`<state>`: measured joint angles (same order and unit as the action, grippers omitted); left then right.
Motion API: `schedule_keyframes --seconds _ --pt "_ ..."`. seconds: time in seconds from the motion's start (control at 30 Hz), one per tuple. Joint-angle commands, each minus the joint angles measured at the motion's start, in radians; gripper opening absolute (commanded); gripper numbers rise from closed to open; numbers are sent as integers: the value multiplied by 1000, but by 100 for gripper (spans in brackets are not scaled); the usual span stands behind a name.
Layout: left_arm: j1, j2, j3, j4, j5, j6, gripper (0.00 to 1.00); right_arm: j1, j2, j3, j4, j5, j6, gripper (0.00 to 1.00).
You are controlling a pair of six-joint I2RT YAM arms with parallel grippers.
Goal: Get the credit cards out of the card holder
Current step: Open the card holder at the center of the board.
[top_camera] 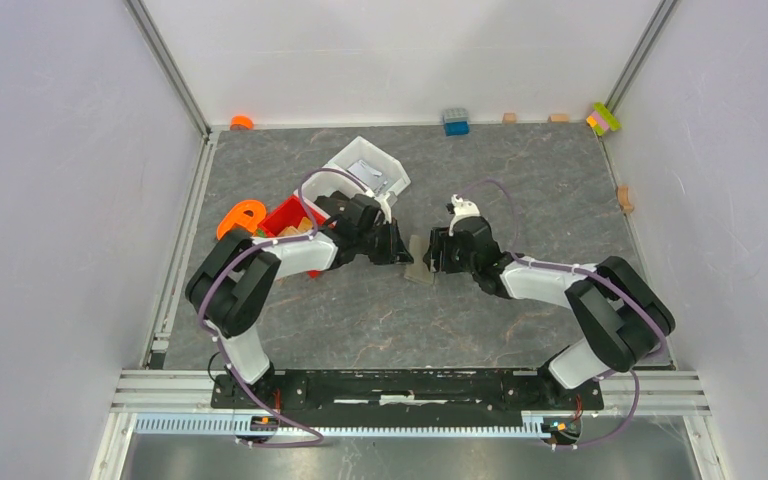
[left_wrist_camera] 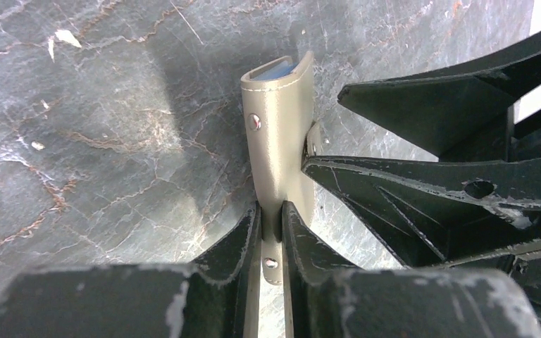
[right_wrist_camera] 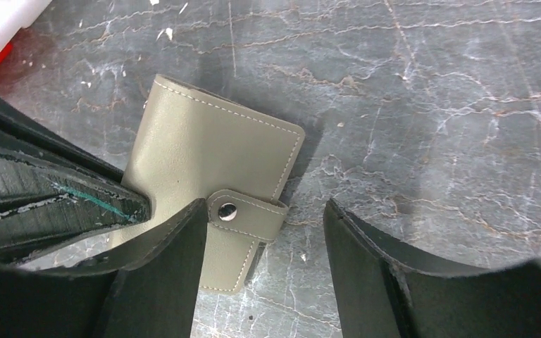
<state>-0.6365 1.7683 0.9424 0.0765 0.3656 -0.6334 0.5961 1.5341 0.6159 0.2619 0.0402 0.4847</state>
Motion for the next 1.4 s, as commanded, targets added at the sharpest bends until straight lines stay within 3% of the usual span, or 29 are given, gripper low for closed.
schedule_keyframes --seconds 0.0,0.43,0.7,1.07,1.37 --pt "-8 -44 17 -17 -63 -17 2 5 3 60 -134 234 18 64" --pt "-6 -55 18 -32 -97 -9 2 21 -43 86 -258 466 87 53" --pt "-6 -53 21 -33 -88 -4 3 21 -33 83 -174 282 -12 53" --pt "-6 -51 22 -37 -95 -3 4 20 -52 1 -22 66 31 51" --pt "-6 -53 22 -38 -97 -4 5 20 -33 7 -21 46 37 18"
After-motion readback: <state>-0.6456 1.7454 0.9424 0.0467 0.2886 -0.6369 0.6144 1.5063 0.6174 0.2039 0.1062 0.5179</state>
